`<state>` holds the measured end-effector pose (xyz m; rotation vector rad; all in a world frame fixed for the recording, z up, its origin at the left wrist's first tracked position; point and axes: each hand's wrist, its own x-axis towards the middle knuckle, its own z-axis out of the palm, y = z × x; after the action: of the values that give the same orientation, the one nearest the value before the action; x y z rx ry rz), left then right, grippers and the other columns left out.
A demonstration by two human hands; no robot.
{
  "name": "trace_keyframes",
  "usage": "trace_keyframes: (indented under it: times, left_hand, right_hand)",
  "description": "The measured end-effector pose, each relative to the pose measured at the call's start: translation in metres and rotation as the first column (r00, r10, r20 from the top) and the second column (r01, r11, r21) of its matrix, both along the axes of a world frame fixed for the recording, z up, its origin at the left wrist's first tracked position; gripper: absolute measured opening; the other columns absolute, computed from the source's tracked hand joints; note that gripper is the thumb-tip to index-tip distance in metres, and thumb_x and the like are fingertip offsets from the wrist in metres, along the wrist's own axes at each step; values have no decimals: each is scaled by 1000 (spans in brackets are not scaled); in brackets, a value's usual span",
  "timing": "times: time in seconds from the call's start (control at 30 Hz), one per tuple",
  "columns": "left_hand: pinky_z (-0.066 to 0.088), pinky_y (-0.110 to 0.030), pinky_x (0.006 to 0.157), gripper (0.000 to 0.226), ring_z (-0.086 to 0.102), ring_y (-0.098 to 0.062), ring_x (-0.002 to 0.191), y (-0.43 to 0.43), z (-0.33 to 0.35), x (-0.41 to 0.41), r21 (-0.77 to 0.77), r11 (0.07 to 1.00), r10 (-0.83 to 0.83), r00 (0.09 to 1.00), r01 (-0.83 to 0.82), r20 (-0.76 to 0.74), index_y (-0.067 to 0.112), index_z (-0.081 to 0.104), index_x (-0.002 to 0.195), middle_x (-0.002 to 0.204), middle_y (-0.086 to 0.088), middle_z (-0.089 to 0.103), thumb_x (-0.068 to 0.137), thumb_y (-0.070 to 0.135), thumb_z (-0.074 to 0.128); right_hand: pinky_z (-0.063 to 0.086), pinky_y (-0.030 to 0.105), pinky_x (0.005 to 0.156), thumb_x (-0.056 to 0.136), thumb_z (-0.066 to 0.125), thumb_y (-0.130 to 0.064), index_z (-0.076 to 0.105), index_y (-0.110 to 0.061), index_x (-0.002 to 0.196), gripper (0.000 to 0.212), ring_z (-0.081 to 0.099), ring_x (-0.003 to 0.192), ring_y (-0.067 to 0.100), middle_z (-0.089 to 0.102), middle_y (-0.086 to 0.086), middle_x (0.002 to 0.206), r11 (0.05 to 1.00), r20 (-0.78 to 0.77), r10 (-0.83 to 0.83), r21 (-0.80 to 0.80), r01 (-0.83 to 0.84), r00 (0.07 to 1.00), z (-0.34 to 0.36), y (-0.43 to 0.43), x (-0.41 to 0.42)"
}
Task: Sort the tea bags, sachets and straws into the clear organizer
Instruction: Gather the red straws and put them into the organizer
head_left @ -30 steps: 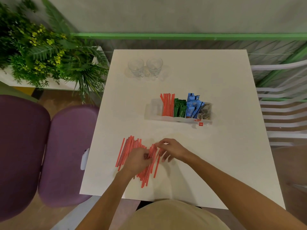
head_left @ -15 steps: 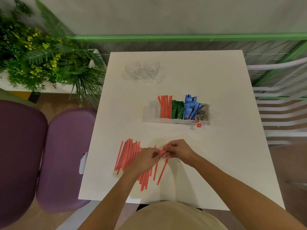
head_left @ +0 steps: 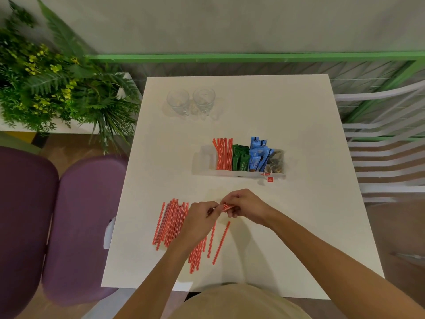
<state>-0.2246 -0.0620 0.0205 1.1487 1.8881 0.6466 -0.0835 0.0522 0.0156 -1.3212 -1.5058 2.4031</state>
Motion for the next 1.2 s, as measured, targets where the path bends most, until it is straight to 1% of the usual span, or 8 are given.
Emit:
trace_keyframes:
  times: [0.13,0.27,0.43,0.6,0.8,0.97,1.1,1.2]
  left_hand:
    - [39,-21,50,28,44,-6,44,17,6,-5,75,991,111,993,-109,-28,24,74,86,54,1,59,91,47,59]
    - [39,-27,53,21,49,-19,53,33,8,-6,113,986,115,991,-122,69,30,74,89,66,-4,66,89,48,62]
    - [35,-20,54,15,42,-8,57,53,13,-11,140,978,127,977,-152,170,28,73,100,73,-10,63,93,35,61]
    - [32,-17,52,12,38,-5,55,70,12,-20,150,960,197,949,-238,246,28,71,99,63,8,51,94,31,61]
    - [36,-20,52,18,42,-10,53,87,7,-28,115,957,221,925,-267,309,20,71,92,61,2,51,93,34,61]
    - [49,-25,51,10,64,-9,62,97,2,-45,56,960,255,940,-274,228,23,70,94,79,1,70,92,30,63]
    - [55,-30,66,11,66,-14,76,115,-3,-66,115,956,266,962,-271,60,20,72,99,87,6,68,91,21,64]
    - [58,-36,74,17,68,-16,78,135,-5,-76,152,947,281,959,-283,40,19,70,106,91,5,68,92,19,62]
  right_hand:
    - [47,23,57,95,55,-3,67,8,96,16,61,61,17,70,13,80,999,-57,22,33,-20,998,9,14,-7]
    - [53,24,60,92,59,1,64,11,98,12,66,64,19,70,21,84,988,-37,70,137,-64,997,23,46,-12]
    - [57,23,63,90,64,-2,66,10,97,15,71,69,20,72,17,77,935,46,200,290,-205,979,47,83,-22]
    - [59,24,65,86,67,2,66,11,99,15,74,72,23,74,14,76,940,33,170,295,-172,985,61,109,-32]
    - [61,26,66,85,67,5,66,15,96,15,71,66,24,71,29,83,865,124,285,394,-310,951,76,141,-49]
    - [60,25,65,85,67,5,68,11,95,12,71,63,20,71,27,81,809,198,285,476,-346,938,89,177,-57]
    - [59,23,62,85,68,3,70,7,92,8,74,69,25,72,24,81,738,298,270,546,-396,915,92,199,-64]
    - [58,21,60,85,68,1,70,4,90,7,73,63,19,73,20,77,673,398,291,561,-482,870,86,203,-70]
